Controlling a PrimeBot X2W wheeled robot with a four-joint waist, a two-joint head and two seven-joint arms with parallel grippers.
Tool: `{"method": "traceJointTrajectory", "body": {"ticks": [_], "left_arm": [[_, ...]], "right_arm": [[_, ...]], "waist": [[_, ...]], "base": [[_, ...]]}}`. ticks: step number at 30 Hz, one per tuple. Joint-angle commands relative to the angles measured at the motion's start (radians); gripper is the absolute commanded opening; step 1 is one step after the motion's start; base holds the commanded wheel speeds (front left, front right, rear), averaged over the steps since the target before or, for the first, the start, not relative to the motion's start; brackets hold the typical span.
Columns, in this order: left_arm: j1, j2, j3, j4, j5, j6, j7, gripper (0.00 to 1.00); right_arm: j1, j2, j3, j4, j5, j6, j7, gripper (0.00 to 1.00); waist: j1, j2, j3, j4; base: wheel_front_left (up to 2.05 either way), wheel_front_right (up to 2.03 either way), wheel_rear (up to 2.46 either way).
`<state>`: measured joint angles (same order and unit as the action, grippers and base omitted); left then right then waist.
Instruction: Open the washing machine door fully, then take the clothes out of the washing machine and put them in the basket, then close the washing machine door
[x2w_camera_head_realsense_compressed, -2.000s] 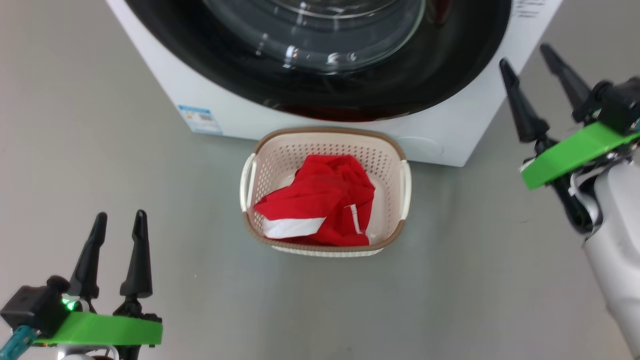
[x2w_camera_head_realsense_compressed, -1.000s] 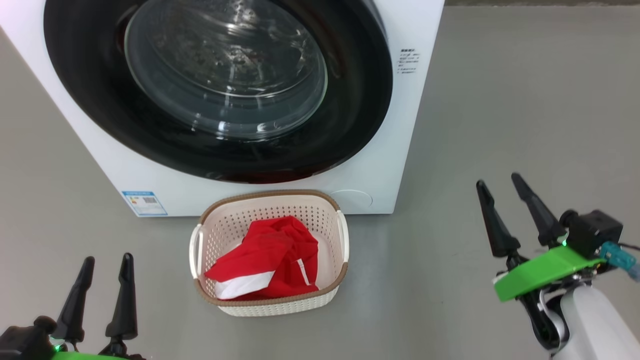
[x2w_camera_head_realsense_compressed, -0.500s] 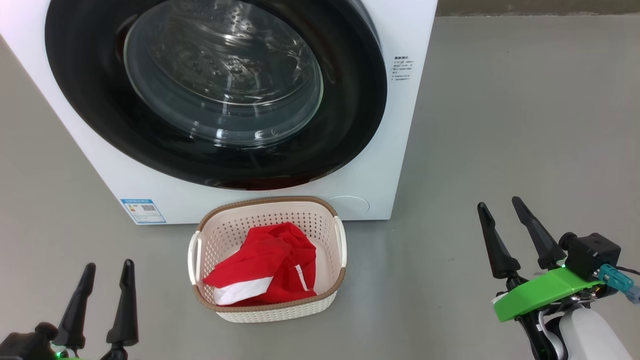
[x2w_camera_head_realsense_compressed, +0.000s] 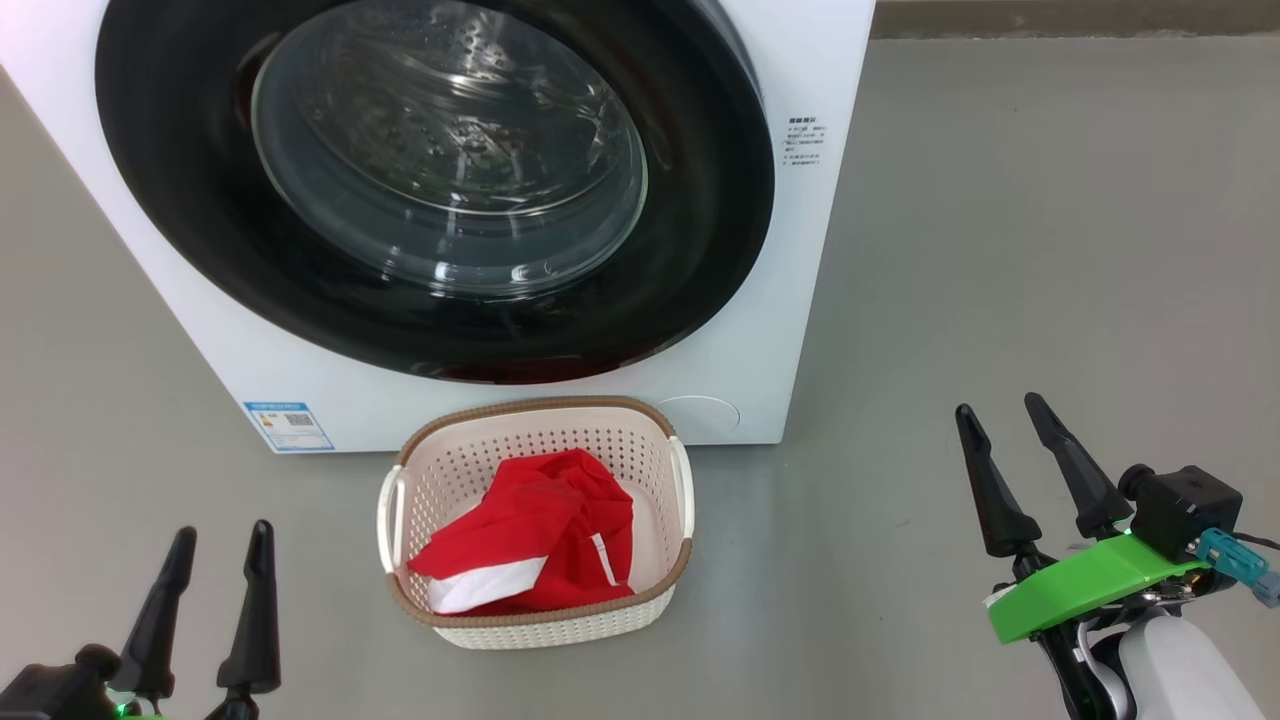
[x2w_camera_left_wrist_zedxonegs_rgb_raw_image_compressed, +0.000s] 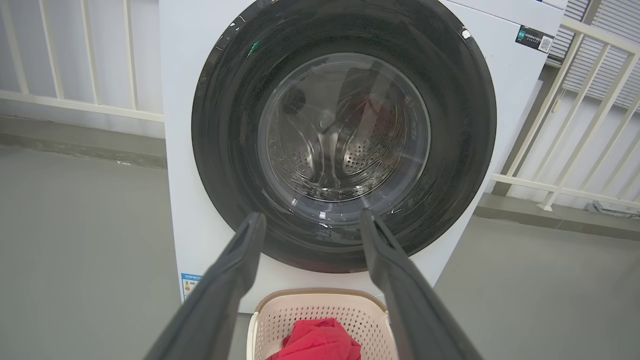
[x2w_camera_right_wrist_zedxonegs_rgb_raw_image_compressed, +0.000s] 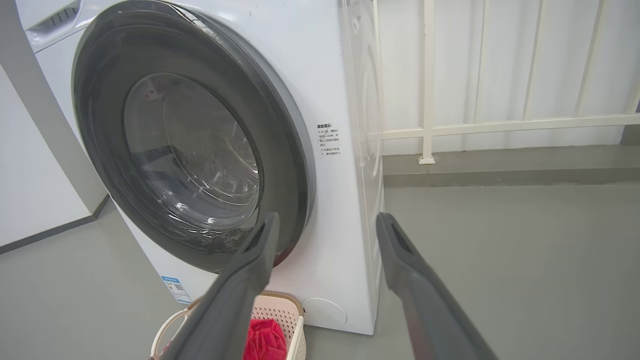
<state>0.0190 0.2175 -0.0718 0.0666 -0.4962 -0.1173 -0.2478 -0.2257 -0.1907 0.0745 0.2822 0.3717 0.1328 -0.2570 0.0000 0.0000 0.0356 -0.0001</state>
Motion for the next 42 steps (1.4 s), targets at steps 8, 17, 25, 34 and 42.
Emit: {"method": "traceJointTrajectory", "body": {"ticks": [8, 17, 25, 34, 42], "left_arm": [[-0.025, 0.028, 0.03, -0.025, -0.01, 0.013, -0.004, 1.0], [-0.027, 0.032, 0.028, -0.03, -0.014, 0.016, -0.005, 1.0], [-0.029, 0.037, 0.028, -0.032, -0.02, 0.018, -0.005, 1.0], [-0.031, 0.04, 0.019, -0.029, -0.031, 0.015, -0.003, 1.0], [0.008, -0.028, -0.024, 0.041, -0.069, 0.008, 0.013, 0.0]], "right_arm": [[-0.005, -0.004, 0.014, -0.026, -0.006, -0.002, -0.005, 1.0], [-0.006, 0.0, 0.011, -0.03, -0.007, -0.002, -0.005, 1.0], [-0.007, 0.004, 0.008, -0.03, -0.008, -0.002, -0.005, 1.0], [-0.004, 0.008, 0.005, -0.032, -0.011, -0.002, -0.005, 1.0], [0.026, 0.026, -0.019, 0.036, 0.038, 0.0, 0.014, 0.0]], "waist": [[0.0, 0.0, 0.005, 0.0], [0.0, 0.0, 0.017, -0.001], [0.0, 0.0, 0.022, -0.004], [0.0, 0.0, 0.022, -0.005], [0.0009, 0.0, 0.02, -0.005]], "base": [[0.0, 0.0, 0.0], [0.0, 0.0, 0.0], [0.0, 0.0, 0.0], [0.0, 0.0, 0.0], [0.0, 0.0, 0.0]]}}
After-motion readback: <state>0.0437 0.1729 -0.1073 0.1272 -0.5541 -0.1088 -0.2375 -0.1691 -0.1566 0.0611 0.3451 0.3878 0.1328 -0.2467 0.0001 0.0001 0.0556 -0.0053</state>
